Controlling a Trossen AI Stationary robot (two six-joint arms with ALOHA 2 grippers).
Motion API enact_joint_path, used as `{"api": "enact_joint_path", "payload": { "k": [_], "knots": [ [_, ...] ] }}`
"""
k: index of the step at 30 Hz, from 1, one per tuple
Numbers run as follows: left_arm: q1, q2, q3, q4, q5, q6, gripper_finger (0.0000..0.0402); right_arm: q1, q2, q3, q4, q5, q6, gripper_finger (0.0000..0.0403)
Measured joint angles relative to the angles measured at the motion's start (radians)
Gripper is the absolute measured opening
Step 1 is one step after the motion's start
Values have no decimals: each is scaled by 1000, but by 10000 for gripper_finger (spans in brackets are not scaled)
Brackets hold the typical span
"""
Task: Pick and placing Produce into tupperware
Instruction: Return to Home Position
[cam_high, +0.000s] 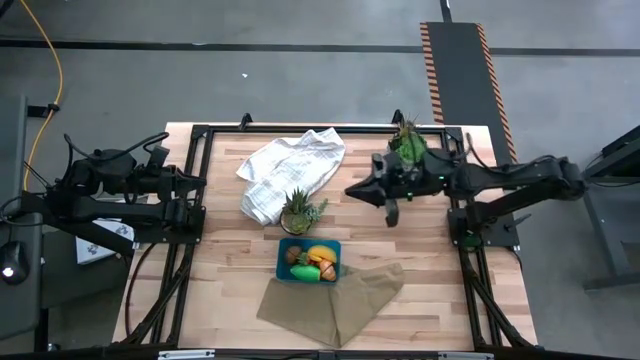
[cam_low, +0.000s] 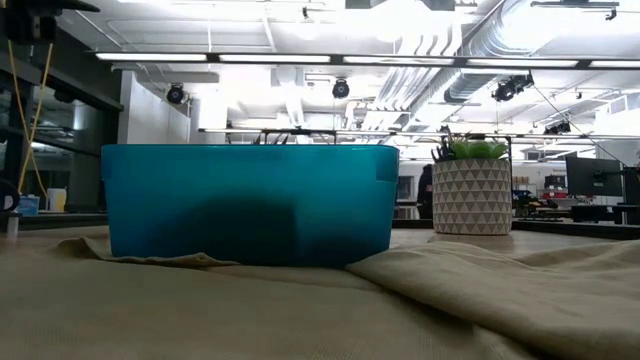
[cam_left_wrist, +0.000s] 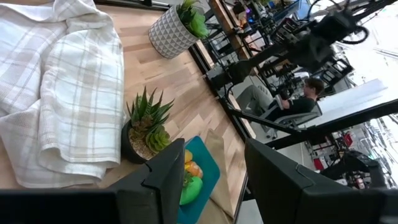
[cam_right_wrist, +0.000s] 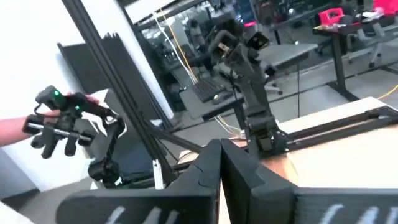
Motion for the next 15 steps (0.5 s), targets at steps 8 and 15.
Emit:
{"api": "enact_joint_path", "payload": {
  "k": [8, 15],
  "knots": [
    [0, 0, 0, 0, 0, 0, 156, 64, -203, -326, 164, 99, 67, 0],
    [0, 0, 0, 0, 0, 0, 156, 165, -331, -556, 306, 265, -5, 0]
  ]
}}
